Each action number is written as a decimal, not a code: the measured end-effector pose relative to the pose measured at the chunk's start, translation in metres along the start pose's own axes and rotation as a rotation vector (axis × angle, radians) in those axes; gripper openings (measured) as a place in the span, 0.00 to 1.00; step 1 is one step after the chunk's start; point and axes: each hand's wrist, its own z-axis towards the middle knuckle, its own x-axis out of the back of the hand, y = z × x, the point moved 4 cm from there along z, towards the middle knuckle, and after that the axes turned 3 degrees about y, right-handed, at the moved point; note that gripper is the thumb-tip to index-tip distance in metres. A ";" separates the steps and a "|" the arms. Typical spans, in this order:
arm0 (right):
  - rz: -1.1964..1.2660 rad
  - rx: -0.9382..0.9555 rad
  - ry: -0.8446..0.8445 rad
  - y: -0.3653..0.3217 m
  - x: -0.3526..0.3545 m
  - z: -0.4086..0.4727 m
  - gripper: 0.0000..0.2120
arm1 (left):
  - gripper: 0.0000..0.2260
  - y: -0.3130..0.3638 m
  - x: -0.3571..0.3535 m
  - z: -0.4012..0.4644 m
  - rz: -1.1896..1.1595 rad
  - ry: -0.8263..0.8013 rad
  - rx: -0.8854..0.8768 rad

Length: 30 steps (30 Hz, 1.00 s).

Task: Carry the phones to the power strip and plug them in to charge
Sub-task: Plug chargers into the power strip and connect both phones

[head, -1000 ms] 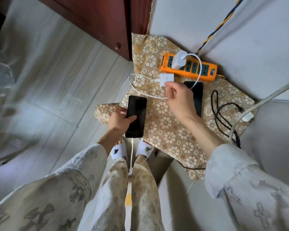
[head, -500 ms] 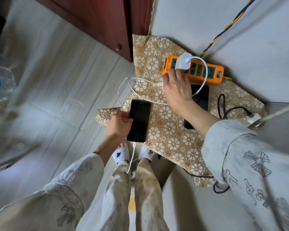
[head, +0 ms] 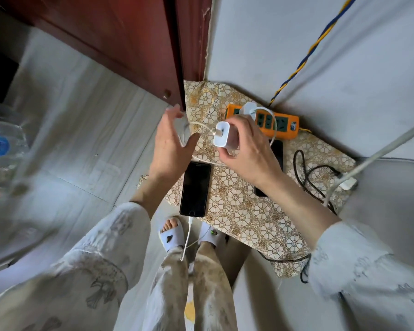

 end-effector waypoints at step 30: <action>0.348 -0.639 -0.008 0.138 0.022 0.016 0.21 | 0.05 0.055 -0.029 0.001 -0.002 -0.194 -0.118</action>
